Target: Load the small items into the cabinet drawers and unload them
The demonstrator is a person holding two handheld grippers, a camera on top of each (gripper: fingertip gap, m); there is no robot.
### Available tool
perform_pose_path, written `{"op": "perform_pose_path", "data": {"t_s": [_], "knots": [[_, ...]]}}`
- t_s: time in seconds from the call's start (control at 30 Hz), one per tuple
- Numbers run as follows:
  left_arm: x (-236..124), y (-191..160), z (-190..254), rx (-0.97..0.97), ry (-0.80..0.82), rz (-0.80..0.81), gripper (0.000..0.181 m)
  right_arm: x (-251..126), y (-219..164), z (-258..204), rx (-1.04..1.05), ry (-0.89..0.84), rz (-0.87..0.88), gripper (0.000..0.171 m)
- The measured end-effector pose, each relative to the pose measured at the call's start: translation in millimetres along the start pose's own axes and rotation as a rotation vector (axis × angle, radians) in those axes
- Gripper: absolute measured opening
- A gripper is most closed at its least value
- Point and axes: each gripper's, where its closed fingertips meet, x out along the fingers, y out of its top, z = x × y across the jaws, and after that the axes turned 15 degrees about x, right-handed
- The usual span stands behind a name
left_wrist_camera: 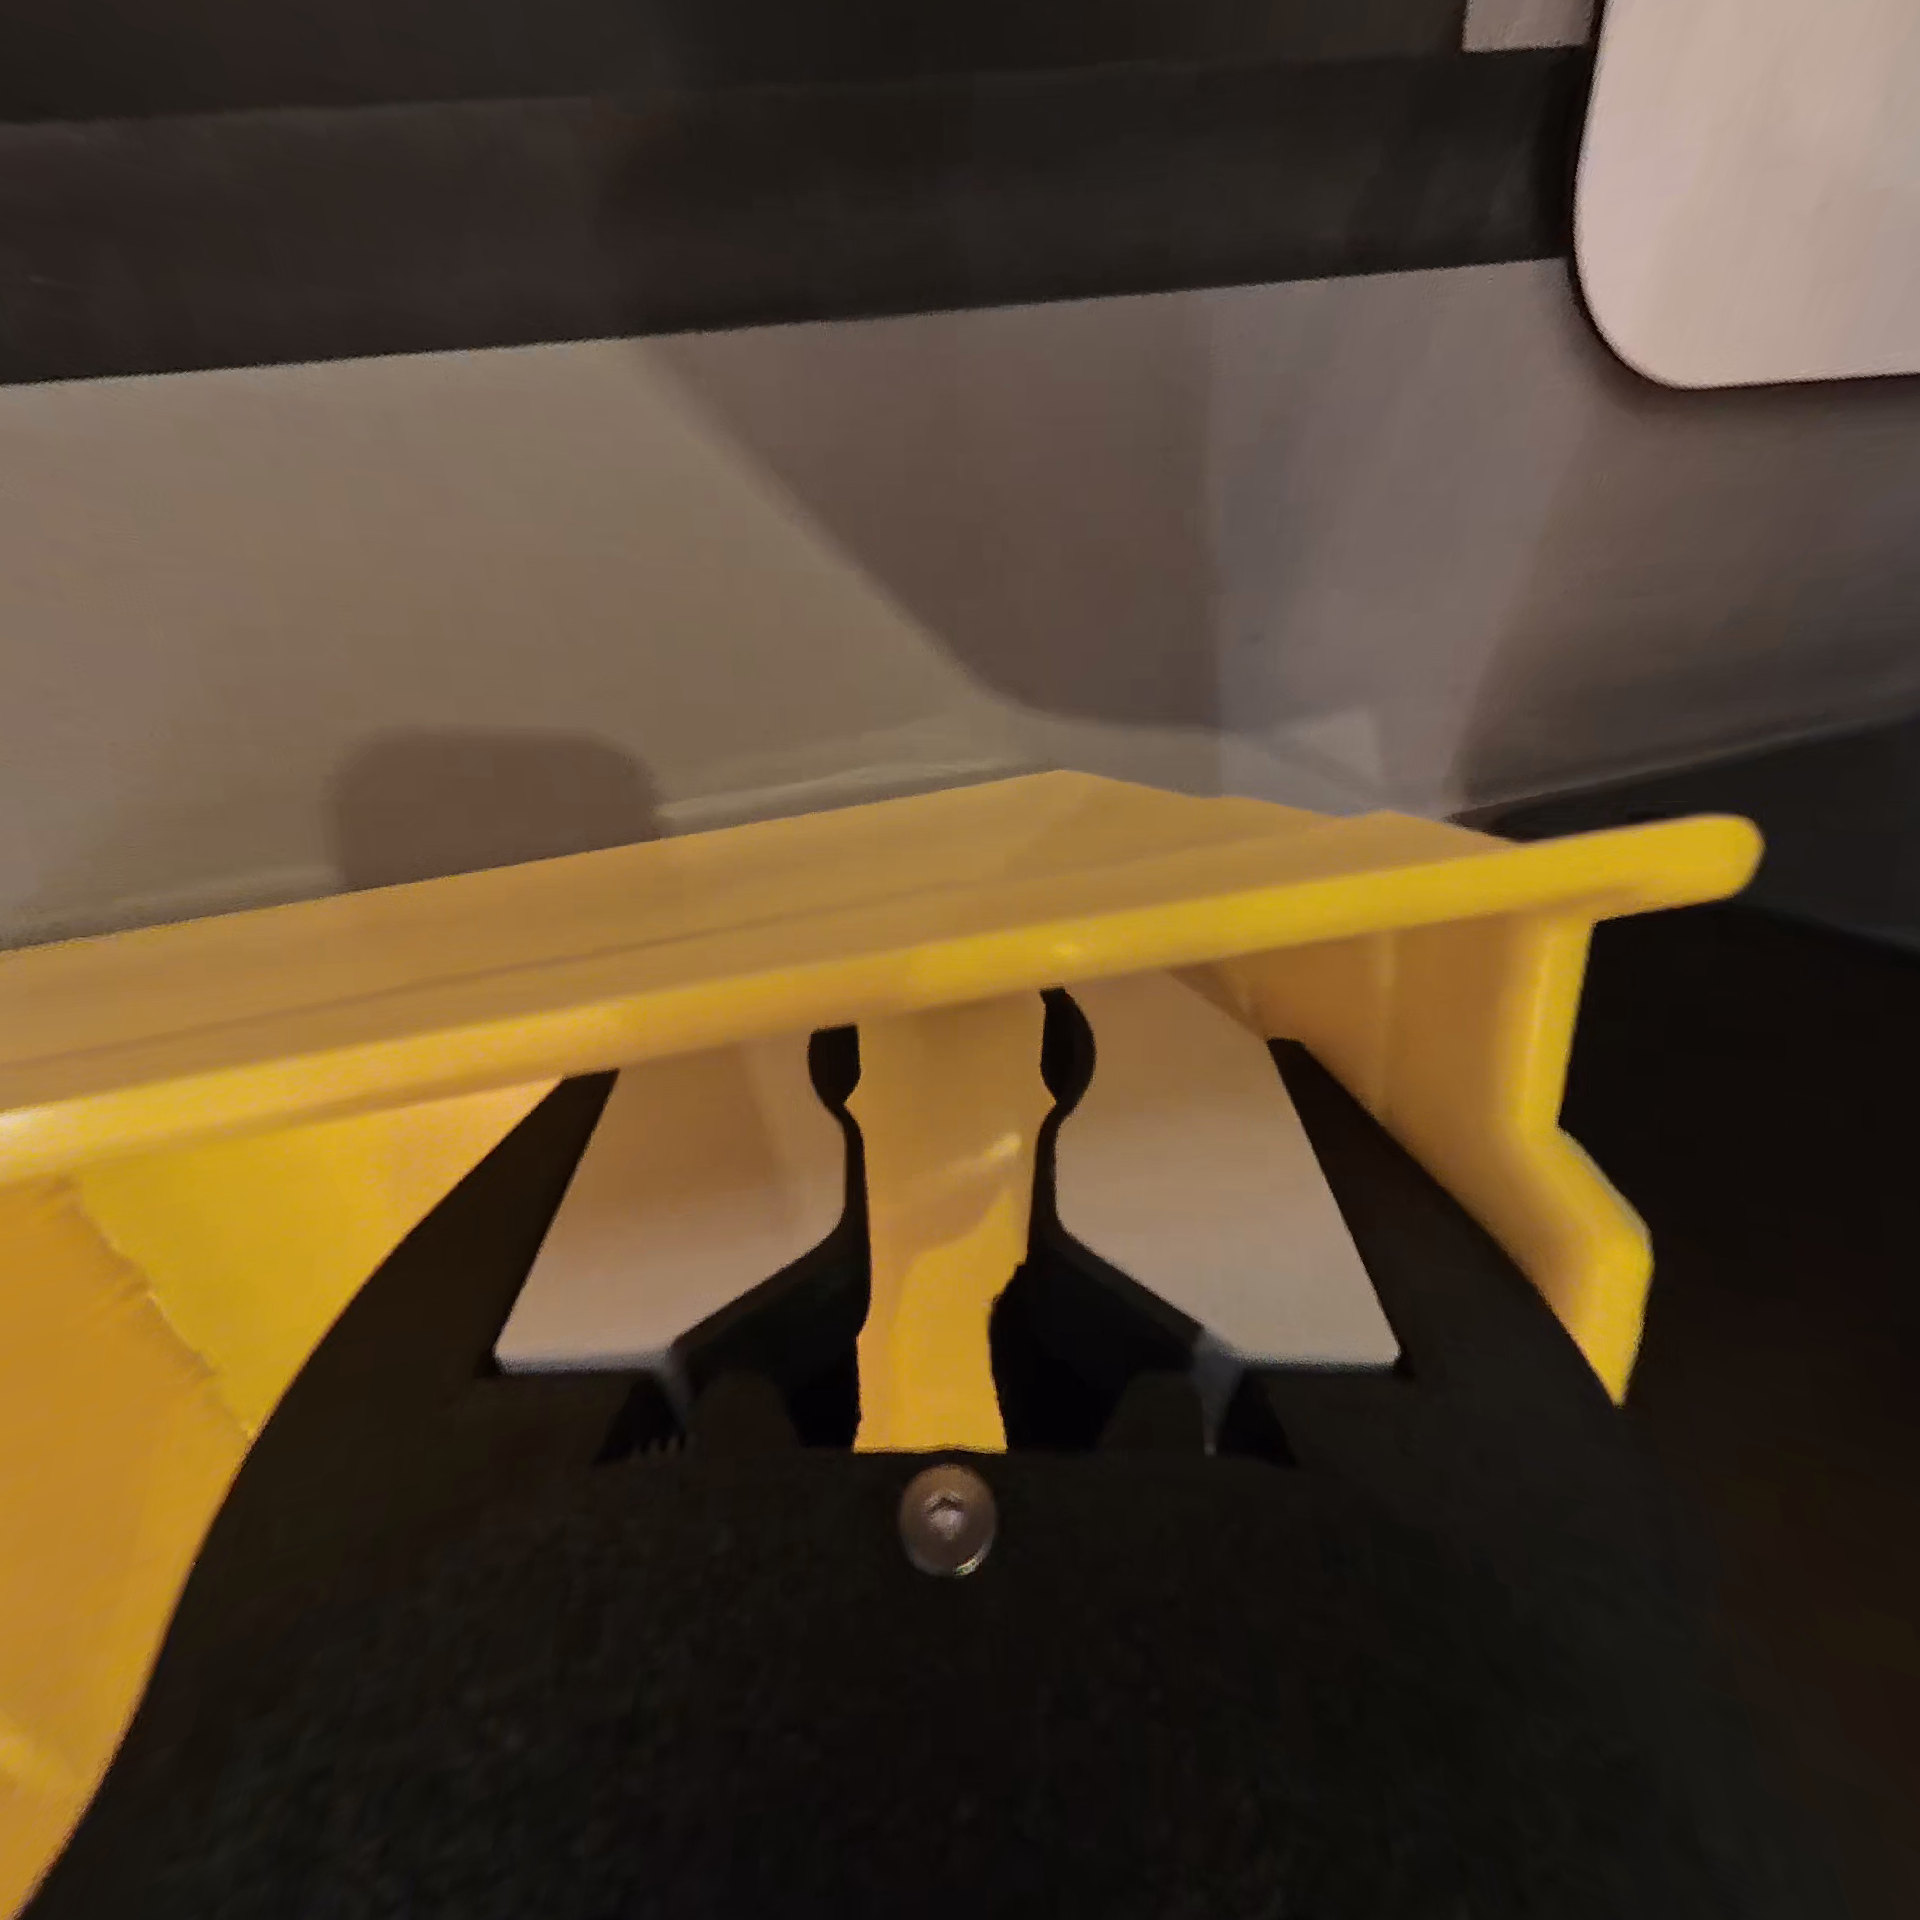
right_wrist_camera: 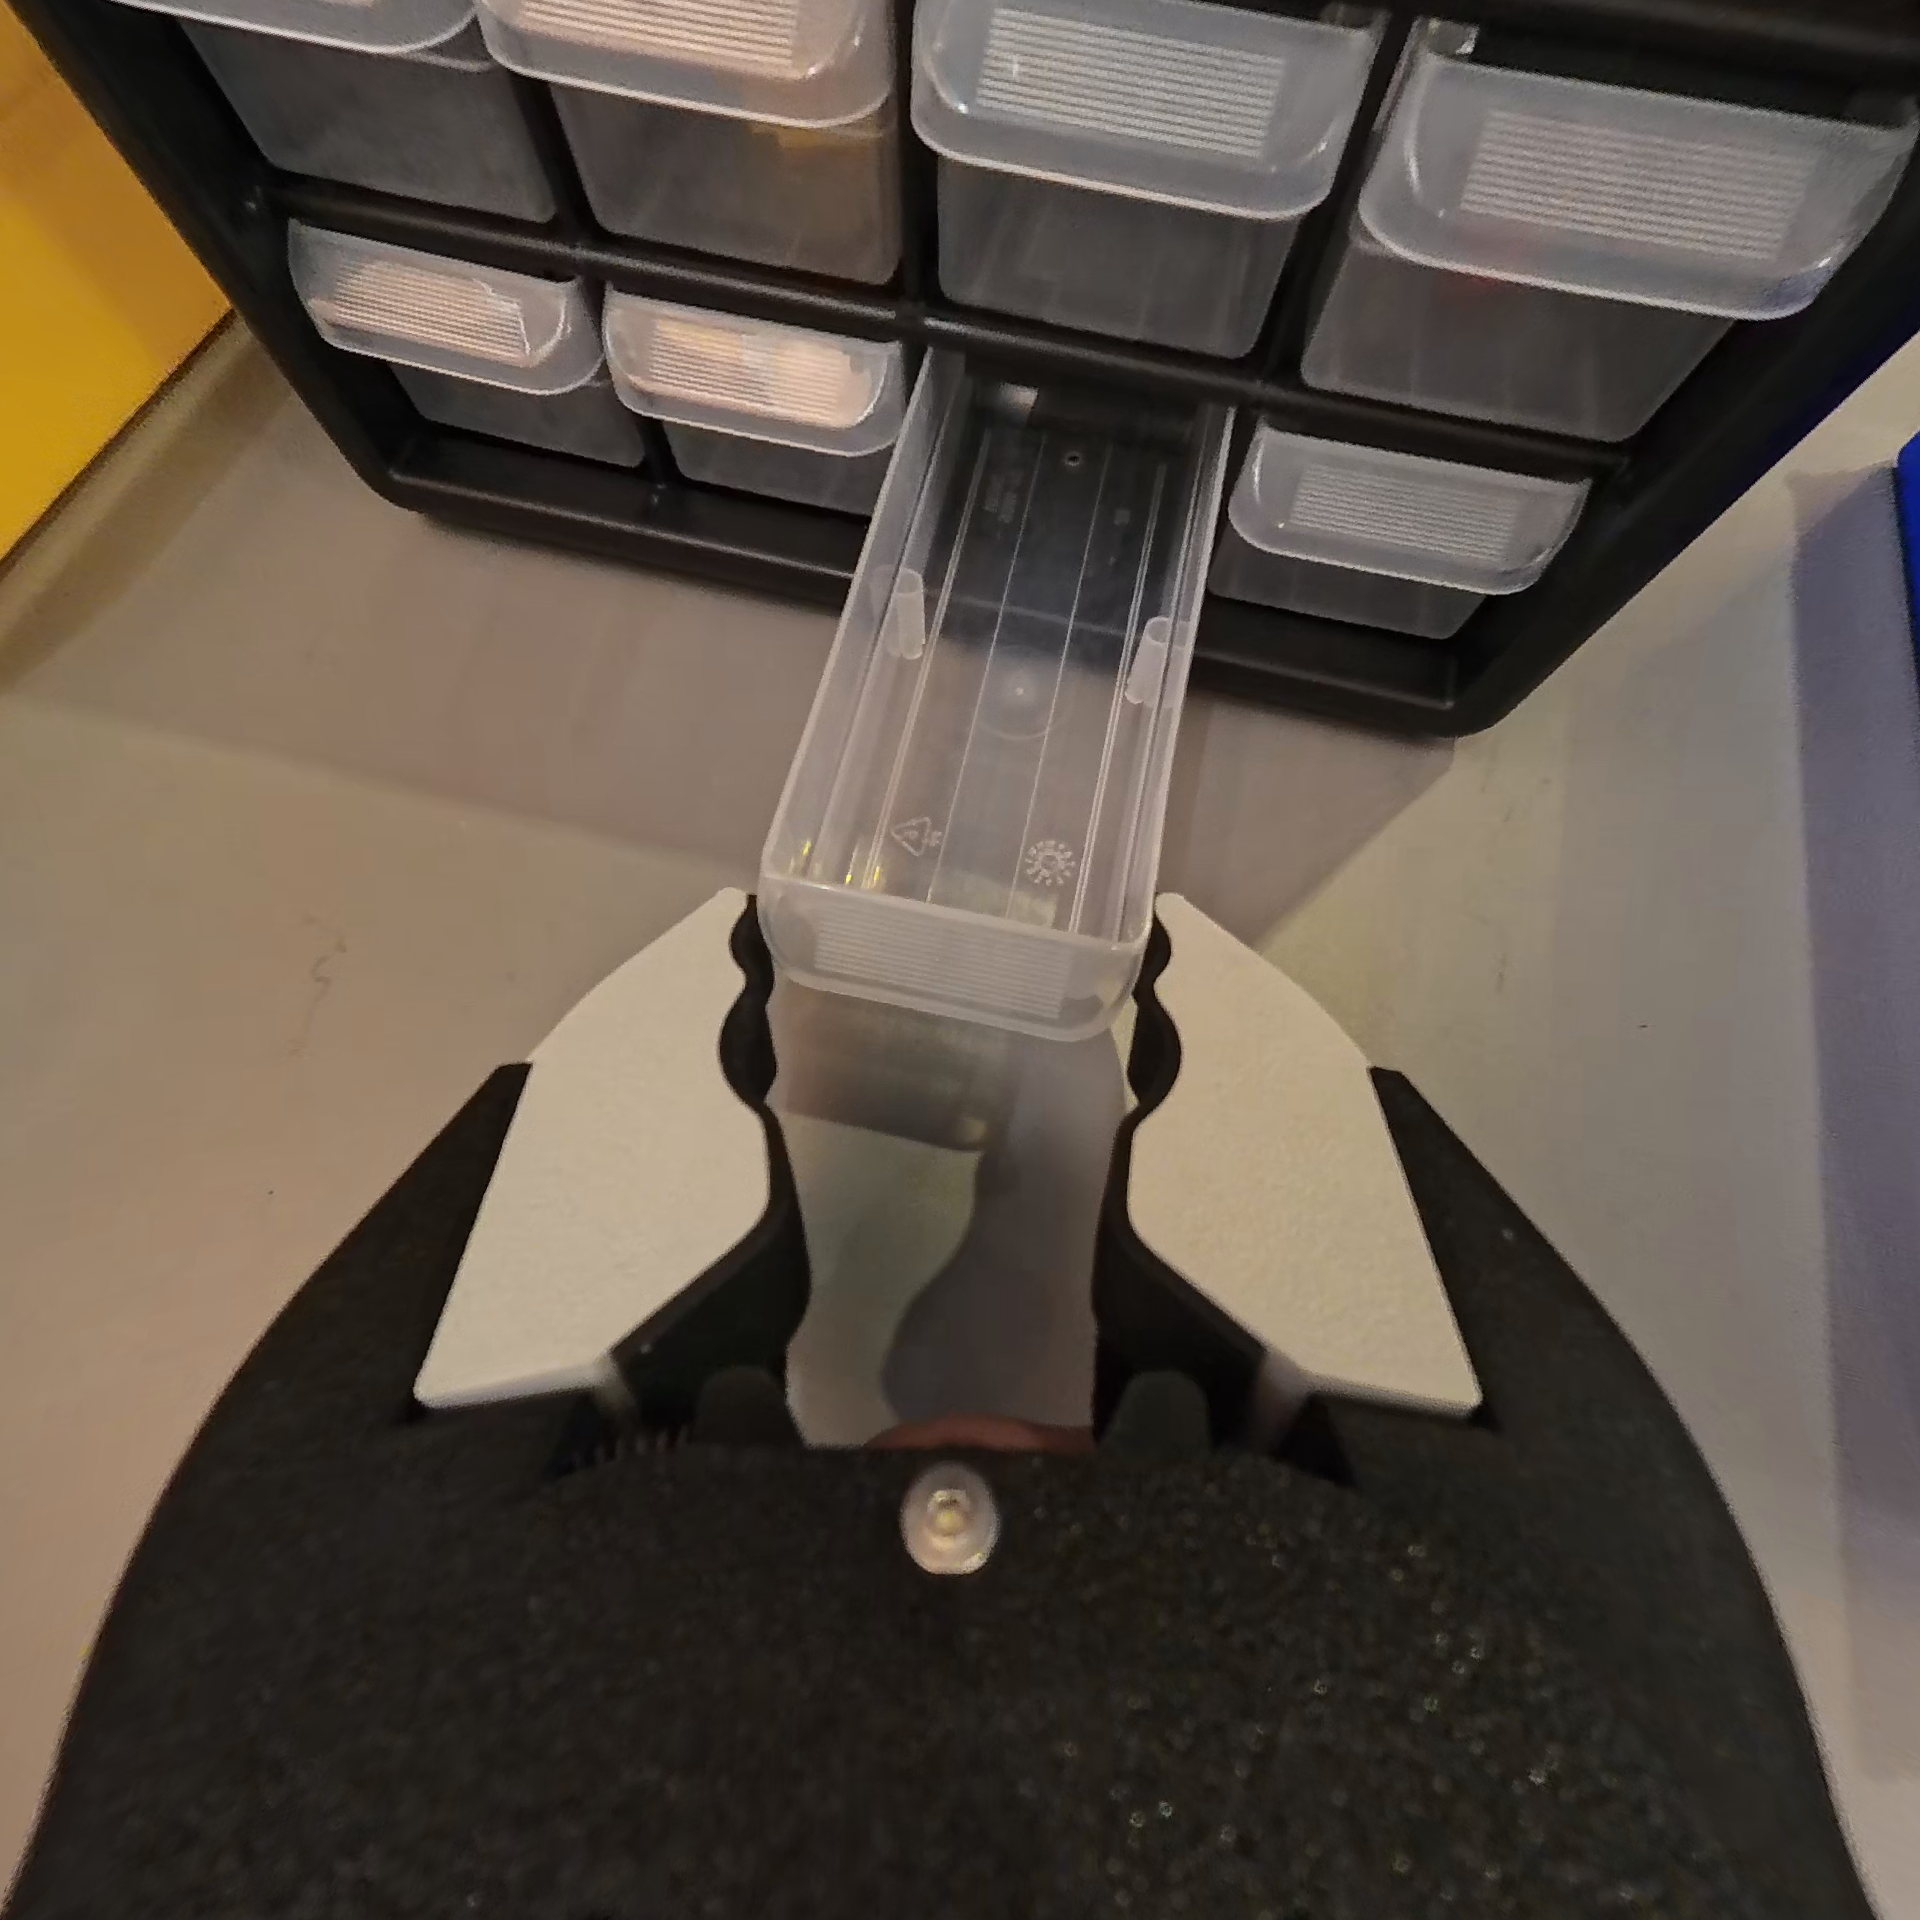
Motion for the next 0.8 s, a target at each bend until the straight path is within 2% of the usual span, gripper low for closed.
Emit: {"op": "perform_pose_path", "data": {"t_s": [0.2,0.27,0.3,0.37,0.57,0.63,0.8], "knots": [[1,3,1,-0.028,-0.015,0.021,0.029,0,0,0,0.000,0.001,0.000,0.067],[1,-4,-10,-0.003,0.071,-0.025,0.006,0,0,0,0.001,0.001,0.000,0.067],[1,-6,-14,0.011,0.103,-0.037,0.003,0,0,0,0.001,0.001,0.000,0.067],[-2,-6,-2,0.001,0.023,-0.025,0.038,0,0,0,0.001,0.002,-0.001,0.067],[-13,0,5,0.025,-0.051,0.027,0.041,0,0,0,-0.003,0.001,0.000,0.066],[-15,3,2,0.150,-0.023,0.048,0.036,0,0,0,0.003,0.005,-0.001,0.067],[-20,-1,12,0.620,0.029,0.172,0.036,0,0,0,-0.001,0.003,-0.001,0.066]]}}
